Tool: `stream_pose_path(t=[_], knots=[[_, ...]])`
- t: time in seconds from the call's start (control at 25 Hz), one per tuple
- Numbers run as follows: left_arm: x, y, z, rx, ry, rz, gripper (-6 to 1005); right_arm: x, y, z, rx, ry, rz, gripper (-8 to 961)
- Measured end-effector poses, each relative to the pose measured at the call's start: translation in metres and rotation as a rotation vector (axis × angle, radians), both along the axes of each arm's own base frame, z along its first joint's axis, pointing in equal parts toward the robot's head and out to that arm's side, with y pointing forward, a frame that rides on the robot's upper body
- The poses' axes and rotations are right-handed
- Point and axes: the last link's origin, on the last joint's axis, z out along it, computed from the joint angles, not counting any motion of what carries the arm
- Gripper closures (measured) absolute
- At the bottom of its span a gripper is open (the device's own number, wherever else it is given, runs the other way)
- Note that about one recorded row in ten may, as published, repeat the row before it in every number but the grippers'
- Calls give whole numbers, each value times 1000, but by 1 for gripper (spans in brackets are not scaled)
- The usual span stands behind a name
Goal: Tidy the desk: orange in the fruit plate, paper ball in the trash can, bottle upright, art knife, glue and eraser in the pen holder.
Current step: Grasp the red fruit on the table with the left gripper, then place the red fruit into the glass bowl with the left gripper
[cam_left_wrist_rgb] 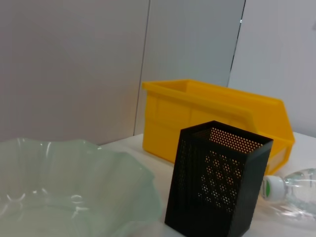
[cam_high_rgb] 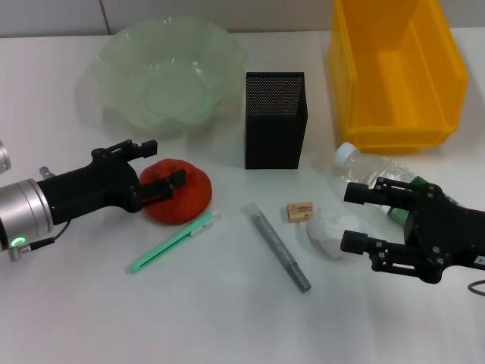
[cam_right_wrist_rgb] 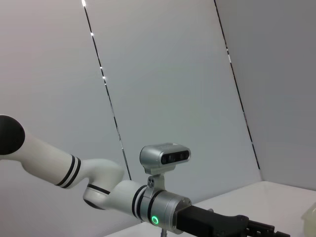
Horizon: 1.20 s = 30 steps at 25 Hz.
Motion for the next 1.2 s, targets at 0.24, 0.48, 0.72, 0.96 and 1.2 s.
stream_pose_path(t=[0.24,0.48,0.72,0.96,1.2], knots=[[-1,-3,-7,-4,5,-1,224,1,1,-1,3,-6,-6,280],[-1,-4,-13,-18,12,3,230,1,1,-2,-3,0,-12,283],[-6,2,-7,49,-28,73,324,0,1,-3,-4,0,-15,285],[-8,0,-4,75,-48,84,501,1,2,-5,-7,-4,-22,287],[-8,-1,-5,68,-47,79,629,1,2,-5,-8,-5,-20,290]])
